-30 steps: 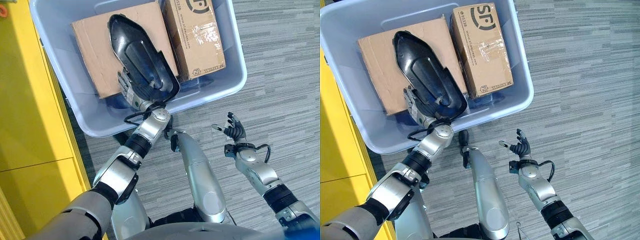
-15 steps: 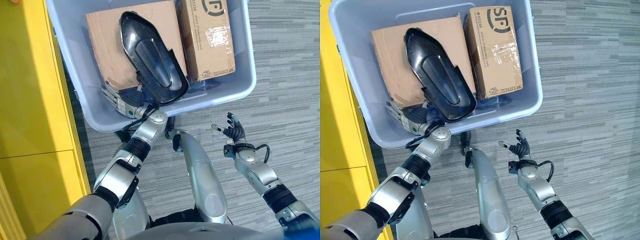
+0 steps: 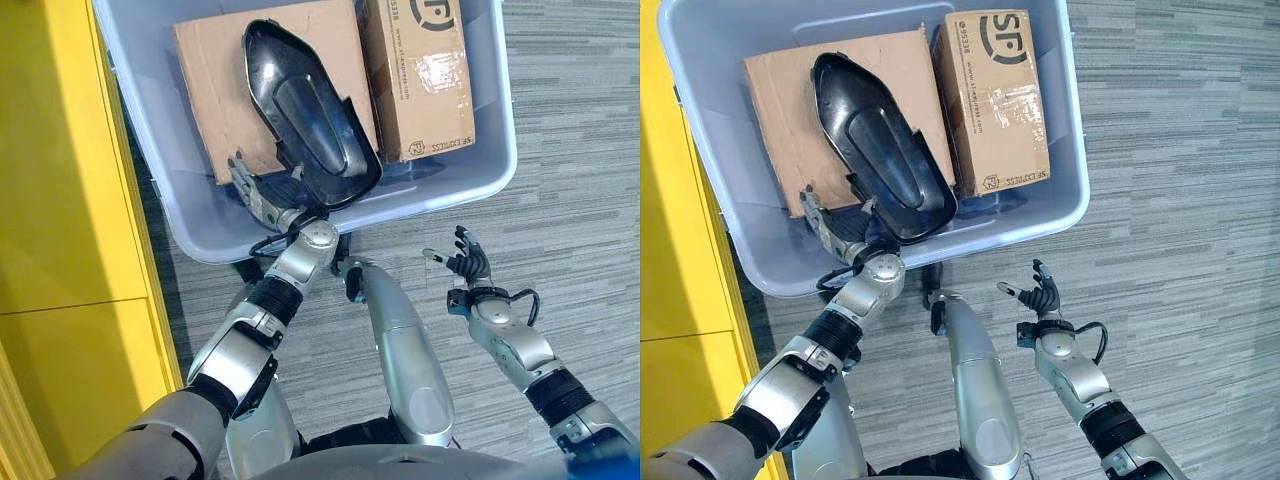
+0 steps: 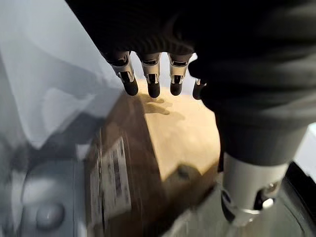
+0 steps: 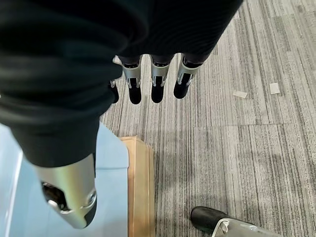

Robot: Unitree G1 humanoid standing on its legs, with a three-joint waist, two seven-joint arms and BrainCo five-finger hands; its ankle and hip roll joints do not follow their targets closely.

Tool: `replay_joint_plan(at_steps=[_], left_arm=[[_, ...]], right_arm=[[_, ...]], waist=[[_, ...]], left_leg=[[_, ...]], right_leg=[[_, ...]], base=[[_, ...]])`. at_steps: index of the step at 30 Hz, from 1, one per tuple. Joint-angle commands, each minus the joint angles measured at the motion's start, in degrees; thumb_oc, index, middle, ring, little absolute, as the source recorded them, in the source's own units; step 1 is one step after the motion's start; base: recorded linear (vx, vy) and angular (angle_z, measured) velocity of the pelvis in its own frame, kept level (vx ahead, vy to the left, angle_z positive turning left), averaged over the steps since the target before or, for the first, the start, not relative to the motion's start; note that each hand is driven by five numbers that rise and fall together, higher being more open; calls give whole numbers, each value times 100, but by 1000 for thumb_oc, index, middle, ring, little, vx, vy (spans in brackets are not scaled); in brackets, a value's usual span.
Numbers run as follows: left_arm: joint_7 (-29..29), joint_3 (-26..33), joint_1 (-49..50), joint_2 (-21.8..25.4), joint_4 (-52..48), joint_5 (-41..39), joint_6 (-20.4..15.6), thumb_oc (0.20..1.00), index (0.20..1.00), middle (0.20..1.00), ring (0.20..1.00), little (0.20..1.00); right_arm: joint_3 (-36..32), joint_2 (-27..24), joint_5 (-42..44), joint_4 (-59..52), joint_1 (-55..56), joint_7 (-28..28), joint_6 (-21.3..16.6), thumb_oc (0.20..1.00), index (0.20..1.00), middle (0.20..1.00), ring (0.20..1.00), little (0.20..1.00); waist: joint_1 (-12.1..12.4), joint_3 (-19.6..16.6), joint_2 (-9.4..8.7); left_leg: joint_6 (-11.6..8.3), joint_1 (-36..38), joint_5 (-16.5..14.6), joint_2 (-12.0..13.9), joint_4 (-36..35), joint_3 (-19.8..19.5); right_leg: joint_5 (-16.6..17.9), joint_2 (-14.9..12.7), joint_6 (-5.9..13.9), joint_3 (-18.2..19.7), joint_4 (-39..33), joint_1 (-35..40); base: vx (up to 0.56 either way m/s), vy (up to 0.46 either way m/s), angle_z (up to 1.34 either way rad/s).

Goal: Move parts from the plastic box to the shelf.

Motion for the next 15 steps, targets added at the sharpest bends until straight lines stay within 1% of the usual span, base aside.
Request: replay_joint_plan(at_steps=[1, 6, 8, 10, 13, 14, 15], left_arm=[[-39, -201, 120, -76, -54, 423, 147, 1000, 1000, 1000, 1000, 1000], [-105, -267, 75, -59, -101, 462, 138, 1000, 1000, 1000, 1000, 1000], [-132, -268, 119, -117, -134, -53, 158, 1000, 1000, 1000, 1000, 1000], [-146, -233, 157, -187, -39, -256, 96, 1000, 1000, 1000, 1000, 1000], [-248, -199, 178, -207, 16, -165, 93, 1000, 1000, 1000, 1000, 1000], [-267, -207, 184, -206, 11, -164, 198, 1000, 1000, 1000, 1000, 1000], [-252, -224, 170, -180, 7, 37, 321, 1000, 1000, 1000, 1000, 1000]], right_arm=[[-102, -1, 11, -167, 118, -10, -42, 1000, 1000, 1000, 1000, 1000], [-100, -4, -33, -137, 134, 37, -103, 1000, 1000, 1000, 1000, 1000], [-132, -27, -35, -163, 141, 32, -83, 1000, 1000, 1000, 1000, 1000], [-136, -17, -37, -147, 131, 16, -75, 1000, 1000, 1000, 1000, 1000], [-149, -4, -51, -126, 138, 18, -79, 1000, 1000, 1000, 1000, 1000], [-172, -11, -46, -144, 156, 27, -72, 1000, 1000, 1000, 1000, 1000], [-180, -15, -40, -156, 157, 31, -61, 1000, 1000, 1000, 1000, 1000]], waist=[[-2, -160, -228], [-30, -160, -198], [-34, -160, -171], [-34, -160, -167], [-34, -160, -176], [-36, -160, -188], [-41, -160, -201]], left_leg=[[-221, -270, -180, 103, 592, -82], [-224, -251, -168, 109, 566, -47], [-237, -246, -135, 99, 543, -46], [-239, -242, -133, 99, 538, -36], [-238, -284, -145, 116, 556, -31], [-240, -310, -150, 115, 563, -32], [-238, -321, -160, 117, 566, -30]], right_leg=[[291, 115, 617, 190, -89, -85], [283, 114, 611, 211, -89, -103], [292, 112, 614, 212, -113, -112], [291, 109, 613, 206, -117, -113], [300, 95, 612, 202, -100, -155], [315, 101, 614, 204, -113, -170], [320, 104, 614, 203, -121, -175]], base=[[0, 0, 0], [0, 0, 0], [0, 0, 0], [0, 0, 0], [0, 0, 0], [-4, -30, 1], [-2, -41, 0]])
